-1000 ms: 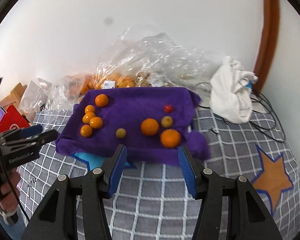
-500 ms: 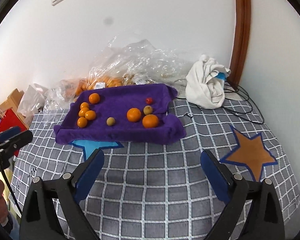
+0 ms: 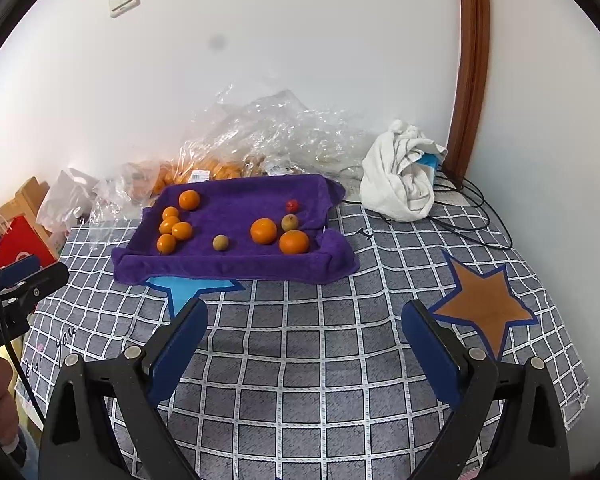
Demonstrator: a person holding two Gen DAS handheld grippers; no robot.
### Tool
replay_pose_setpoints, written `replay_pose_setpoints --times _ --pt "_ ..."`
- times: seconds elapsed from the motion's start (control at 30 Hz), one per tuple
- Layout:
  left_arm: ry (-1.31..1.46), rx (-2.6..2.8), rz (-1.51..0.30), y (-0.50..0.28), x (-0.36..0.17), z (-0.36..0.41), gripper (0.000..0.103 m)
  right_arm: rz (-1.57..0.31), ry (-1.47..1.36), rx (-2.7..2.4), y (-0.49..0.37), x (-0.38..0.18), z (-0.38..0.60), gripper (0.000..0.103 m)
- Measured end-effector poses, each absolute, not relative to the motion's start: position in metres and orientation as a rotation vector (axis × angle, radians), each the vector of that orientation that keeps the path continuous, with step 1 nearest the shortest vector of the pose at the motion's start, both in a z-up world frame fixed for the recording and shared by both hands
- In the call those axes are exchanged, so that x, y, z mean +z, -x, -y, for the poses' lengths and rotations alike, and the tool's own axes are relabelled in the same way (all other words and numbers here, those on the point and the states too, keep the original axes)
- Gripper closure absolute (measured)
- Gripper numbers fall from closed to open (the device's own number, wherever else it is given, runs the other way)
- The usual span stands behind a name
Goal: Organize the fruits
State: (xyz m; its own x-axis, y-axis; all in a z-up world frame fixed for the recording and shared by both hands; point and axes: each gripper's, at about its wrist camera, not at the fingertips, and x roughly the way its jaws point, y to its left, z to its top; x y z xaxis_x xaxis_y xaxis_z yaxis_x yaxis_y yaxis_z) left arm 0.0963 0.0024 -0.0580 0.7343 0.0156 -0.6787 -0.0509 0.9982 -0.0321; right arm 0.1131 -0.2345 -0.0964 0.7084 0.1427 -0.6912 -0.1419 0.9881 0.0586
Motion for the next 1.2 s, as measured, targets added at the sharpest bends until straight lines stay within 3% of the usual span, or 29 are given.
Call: replay_pose_setpoints --times 1.2 --pt "0.054 0.037 -0.754 -0.0970 -0.0595 -0.0017 0.029 -0.759 0.015 0.149 -0.1070 -0.0930 0.2330 0.006"
